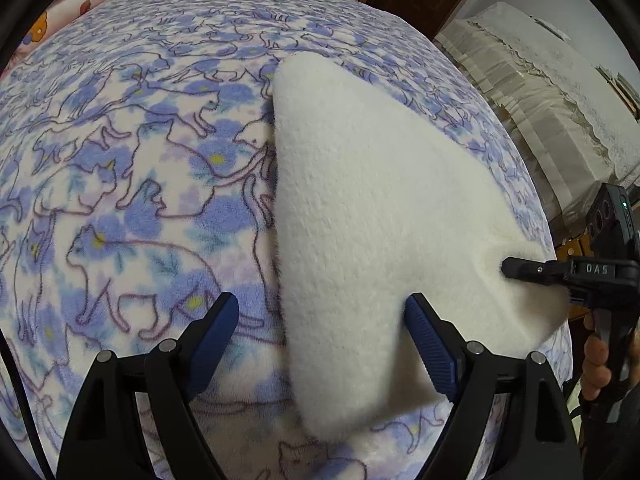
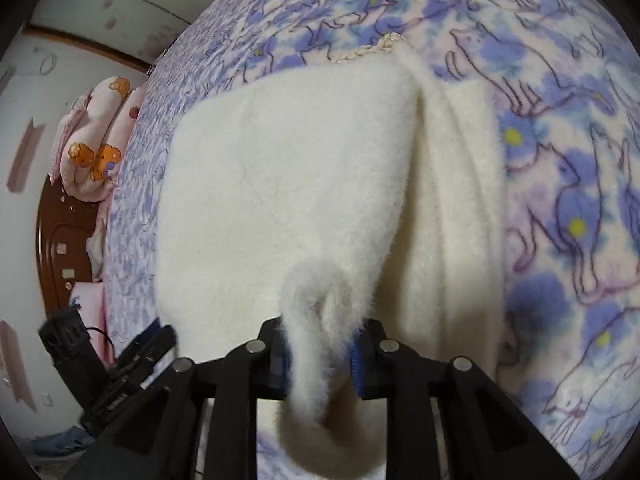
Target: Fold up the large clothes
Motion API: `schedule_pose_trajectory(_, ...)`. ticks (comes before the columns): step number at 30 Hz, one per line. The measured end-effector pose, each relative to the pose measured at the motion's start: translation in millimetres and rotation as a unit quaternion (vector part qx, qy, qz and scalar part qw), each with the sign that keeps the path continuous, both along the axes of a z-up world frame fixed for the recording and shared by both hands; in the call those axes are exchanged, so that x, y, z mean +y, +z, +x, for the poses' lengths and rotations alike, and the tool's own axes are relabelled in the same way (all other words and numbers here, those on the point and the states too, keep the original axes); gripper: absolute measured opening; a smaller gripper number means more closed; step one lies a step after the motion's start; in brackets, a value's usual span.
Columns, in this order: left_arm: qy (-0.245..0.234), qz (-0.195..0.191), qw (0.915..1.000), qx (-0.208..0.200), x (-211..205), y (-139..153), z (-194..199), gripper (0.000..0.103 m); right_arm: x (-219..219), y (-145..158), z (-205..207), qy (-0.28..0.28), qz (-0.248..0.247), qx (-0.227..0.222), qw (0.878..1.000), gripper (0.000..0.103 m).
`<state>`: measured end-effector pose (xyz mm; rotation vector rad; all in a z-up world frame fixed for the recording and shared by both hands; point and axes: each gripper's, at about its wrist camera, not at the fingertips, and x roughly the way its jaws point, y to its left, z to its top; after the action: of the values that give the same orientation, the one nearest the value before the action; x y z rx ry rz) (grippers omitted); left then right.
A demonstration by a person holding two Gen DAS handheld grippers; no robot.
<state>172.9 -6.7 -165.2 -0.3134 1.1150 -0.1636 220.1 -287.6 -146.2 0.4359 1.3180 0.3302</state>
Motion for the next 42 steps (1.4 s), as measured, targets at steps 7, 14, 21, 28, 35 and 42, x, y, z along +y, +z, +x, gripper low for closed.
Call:
schedule_pose_trajectory(7,-0.01,0.002,0.9988,-0.048,-12,26,-2,0.084,-7,80,-56,0.022,-0.027,-0.202,0.979,0.017)
schedule_pose_trajectory(14,-0.038,-0.003,0.999,-0.024,-35,-7,-2,0.084,-35,-7,-46,0.008,-0.06,-0.139,0.988,0.019)
schedule_pose_trajectory(21,-0.067,0.007,0.9977,-0.011,-43,-15,-6,0.086,-41,-17,-63,-0.015,-0.047,-0.145,0.988,0.02)
schedule_pose_trajectory(28,-0.089,0.015,0.9958,-0.014,-43,4,7,0.086,-59,18,-47,-0.044,-0.025,-0.139,0.989,0.045)
schedule_pose_trajectory(35,-0.049,-0.026,0.9985,-0.006,-20,8,61,0.086,-70,12,24,-0.096,-0.03,-0.113,0.989,0.05)
schedule_pose_trajectory(42,-0.038,-0.06,0.9975,0.003,-17,-3,98,0.074,-61,-1,57,-0.089,-0.075,-0.116,0.986,0.016)
